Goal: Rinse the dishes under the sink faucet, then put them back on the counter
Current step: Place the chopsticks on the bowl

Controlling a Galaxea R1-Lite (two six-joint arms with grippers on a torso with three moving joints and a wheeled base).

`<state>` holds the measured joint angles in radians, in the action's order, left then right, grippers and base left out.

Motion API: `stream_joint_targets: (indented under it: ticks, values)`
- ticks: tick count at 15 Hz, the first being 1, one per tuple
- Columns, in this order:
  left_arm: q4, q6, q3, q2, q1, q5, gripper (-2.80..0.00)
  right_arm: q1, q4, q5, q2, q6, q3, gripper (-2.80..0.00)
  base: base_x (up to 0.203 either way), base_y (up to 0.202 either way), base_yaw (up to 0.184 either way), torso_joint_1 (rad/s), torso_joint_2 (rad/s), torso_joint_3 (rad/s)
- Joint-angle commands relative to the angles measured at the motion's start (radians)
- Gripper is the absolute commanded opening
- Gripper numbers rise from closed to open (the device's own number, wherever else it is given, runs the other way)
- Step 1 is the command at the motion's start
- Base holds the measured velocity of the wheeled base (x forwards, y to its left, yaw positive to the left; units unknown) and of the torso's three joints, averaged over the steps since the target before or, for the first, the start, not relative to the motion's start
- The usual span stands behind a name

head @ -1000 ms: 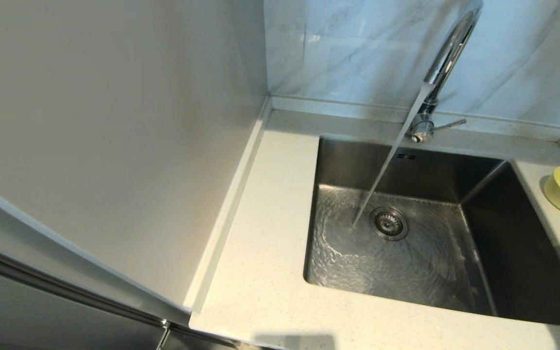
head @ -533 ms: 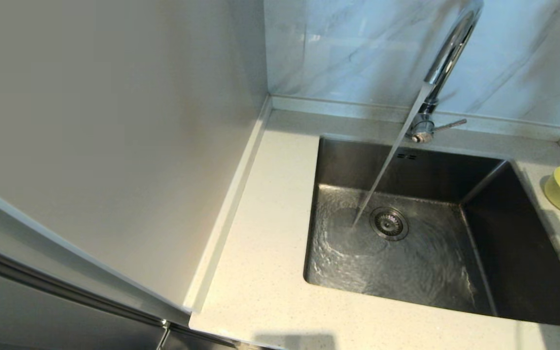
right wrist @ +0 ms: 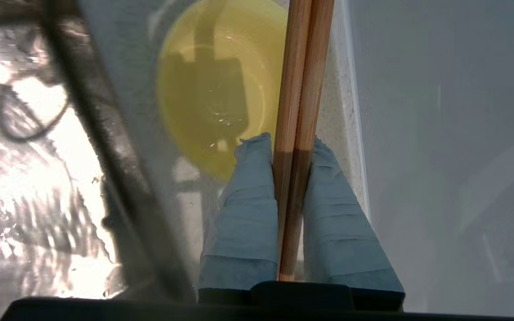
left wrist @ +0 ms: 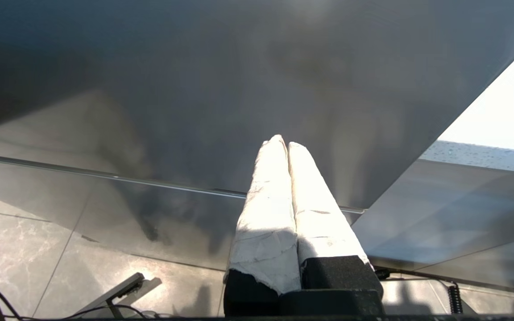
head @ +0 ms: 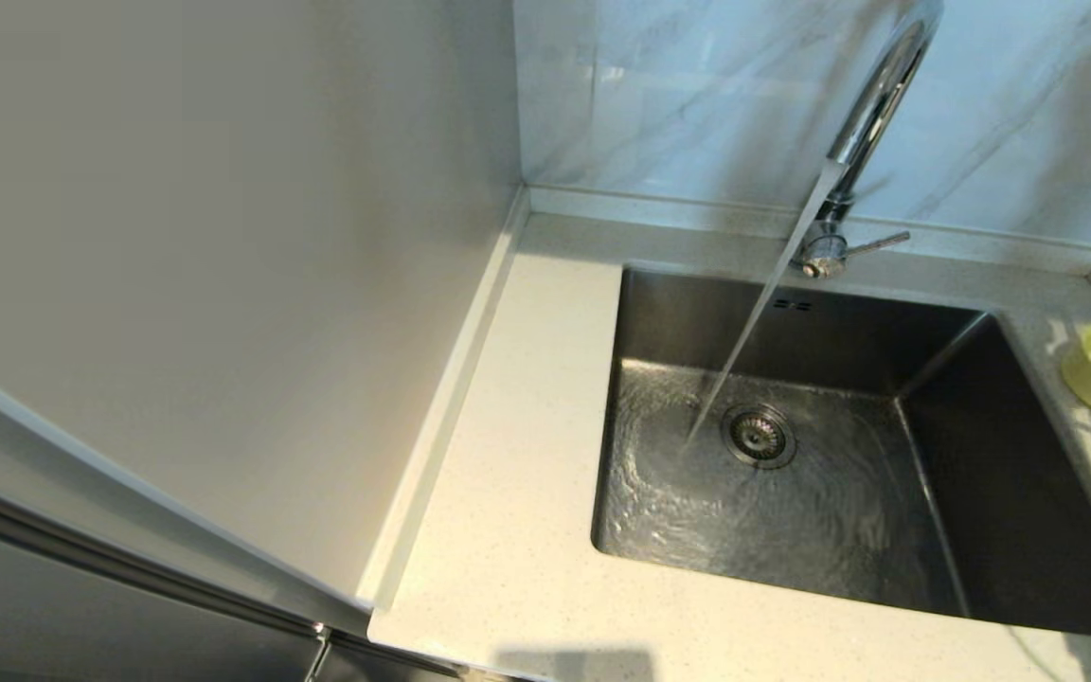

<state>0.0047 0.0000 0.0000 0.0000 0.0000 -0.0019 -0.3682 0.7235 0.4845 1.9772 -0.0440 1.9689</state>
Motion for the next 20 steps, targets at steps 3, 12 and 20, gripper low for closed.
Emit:
stream_joint_targets:
  ticks: [3, 12, 20]
  values:
    - [0.0, 0.0, 0.0, 0.0, 0.0, 0.0, -2.8, -0.041, -0.008, -0.061, 0.059, 0.006, 0.004, -2.8, 0.0, 0.0, 0.0, 0.0, 0.0, 0.0]
    - [0.0, 0.0, 0.0, 0.0, 0.0, 0.0, -2.8, -0.084, -0.133, -0.155, 0.147, 0.177, 0.007, -2.8, 0.0, 0.0, 0.0, 0.0, 0.0, 0.0]
    - [0.0, 0.0, 0.0, 0.0, 0.0, 0.0, -2.8, -0.103, -0.15, -0.153, 0.137, 0.168, 0.01, -2.8, 0.0, 0.0, 0.0, 0.0, 0.0, 0.0]
